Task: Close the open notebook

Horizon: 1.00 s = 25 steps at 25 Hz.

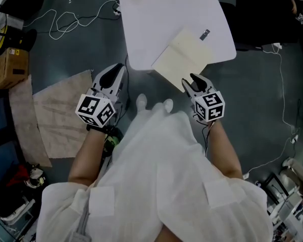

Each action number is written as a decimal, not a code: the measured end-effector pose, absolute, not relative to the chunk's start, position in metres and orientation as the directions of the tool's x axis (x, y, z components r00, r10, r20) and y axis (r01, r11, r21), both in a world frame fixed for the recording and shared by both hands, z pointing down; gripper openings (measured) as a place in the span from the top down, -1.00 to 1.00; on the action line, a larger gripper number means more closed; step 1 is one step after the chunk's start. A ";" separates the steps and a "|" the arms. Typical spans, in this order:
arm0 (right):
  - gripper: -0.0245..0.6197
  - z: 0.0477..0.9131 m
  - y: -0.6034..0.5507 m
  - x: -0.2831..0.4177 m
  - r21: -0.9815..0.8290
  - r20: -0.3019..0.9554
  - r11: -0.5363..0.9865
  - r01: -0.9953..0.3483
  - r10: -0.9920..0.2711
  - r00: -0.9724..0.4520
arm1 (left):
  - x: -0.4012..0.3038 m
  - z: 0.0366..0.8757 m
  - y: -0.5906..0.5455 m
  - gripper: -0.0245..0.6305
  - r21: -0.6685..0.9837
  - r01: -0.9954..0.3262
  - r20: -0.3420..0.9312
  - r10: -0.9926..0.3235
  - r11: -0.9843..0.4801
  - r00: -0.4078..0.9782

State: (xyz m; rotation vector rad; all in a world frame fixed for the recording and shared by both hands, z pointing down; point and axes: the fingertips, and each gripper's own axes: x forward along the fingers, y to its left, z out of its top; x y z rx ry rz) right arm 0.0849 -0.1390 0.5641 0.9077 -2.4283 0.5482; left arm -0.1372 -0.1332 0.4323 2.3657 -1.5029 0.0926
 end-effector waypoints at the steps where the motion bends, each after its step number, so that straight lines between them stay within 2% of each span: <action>1: 0.41 0.571 -0.139 0.081 -0.195 0.582 0.703 -0.684 -0.478 -0.658 | -0.139 0.434 -0.134 0.82 0.249 -0.889 0.234 -0.866 -0.385 0.441; 15: 0.28 0.648 -0.130 0.047 -0.114 0.790 0.824 -0.556 -0.264 -0.553 | -0.152 0.468 -0.149 0.82 0.309 -0.865 0.301 -0.822 -0.395 0.483; 25: 0.20 0.675 -0.126 0.035 -0.009 0.882 0.885 -0.466 -0.213 -0.421 | -0.154 0.478 -0.159 0.82 0.327 -0.848 0.315 -0.798 -0.417 0.514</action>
